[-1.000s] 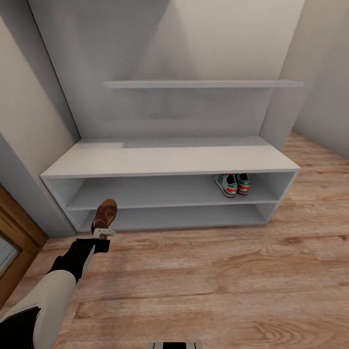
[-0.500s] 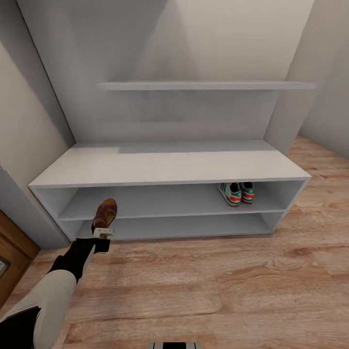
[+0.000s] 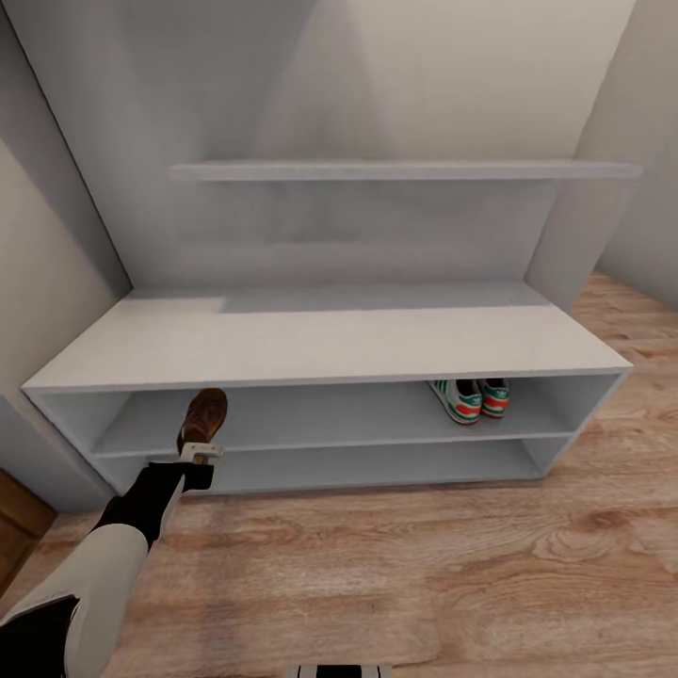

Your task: Pick up the two gym shoes and the two sandals from the corridor floor and place them onto the hallstand (shoe rack) in the corridor, making sure they are on the rack and not on the floor. Arrange them so the two gym shoes are next to each other and the two sandals are next to each other.

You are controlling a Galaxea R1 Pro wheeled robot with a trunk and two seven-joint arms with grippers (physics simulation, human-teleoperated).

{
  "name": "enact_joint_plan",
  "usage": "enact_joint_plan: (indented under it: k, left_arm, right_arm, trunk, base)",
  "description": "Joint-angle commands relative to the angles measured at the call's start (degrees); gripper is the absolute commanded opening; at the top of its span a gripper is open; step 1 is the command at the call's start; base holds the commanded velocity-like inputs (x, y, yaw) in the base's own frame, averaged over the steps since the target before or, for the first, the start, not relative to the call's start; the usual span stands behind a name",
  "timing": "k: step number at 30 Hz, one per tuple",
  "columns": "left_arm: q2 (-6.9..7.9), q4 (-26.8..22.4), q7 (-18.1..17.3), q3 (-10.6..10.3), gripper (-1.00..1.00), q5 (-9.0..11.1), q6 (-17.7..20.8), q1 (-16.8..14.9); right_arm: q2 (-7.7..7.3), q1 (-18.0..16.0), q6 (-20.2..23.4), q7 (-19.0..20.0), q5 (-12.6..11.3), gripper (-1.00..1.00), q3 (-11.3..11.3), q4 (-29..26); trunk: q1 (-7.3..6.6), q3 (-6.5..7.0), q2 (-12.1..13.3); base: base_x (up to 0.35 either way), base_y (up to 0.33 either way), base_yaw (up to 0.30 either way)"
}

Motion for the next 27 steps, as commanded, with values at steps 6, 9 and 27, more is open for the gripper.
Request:
enact_joint_plan:
  k: [6,9,27]
  left_arm:
    - [-0.04,-0.1,-0.6,0.3,-1.00,-0.7,0.2,-0.1]
    - [-0.04,-0.1,-0.6,0.3,-1.00,-0.7,0.2,-0.1]
    - [0.24,-0.1,-0.6,0.3,-1.00,-0.7,0.3,-0.1]
  right_arm:
    - [0.00,0.0,0.3,0.0,-0.6,-1.00,-0.1,0.0]
    - [0.00,0.0,0.3,0.1,-0.6,-1.00,-0.1,0.0]
    - [0.00,0.0,0.3,0.1,-0.6,-1.00,-0.1,0.0]
  trunk:
    - [0.00,-0.05,0.0]
    - [0.00,-0.05,0.0]
    - [0.00,-0.05,0.0]
  base:
    - [0.081,0.000,0.000]
    - [0.266,0.000,0.000]
    - [0.234,0.000,0.000]
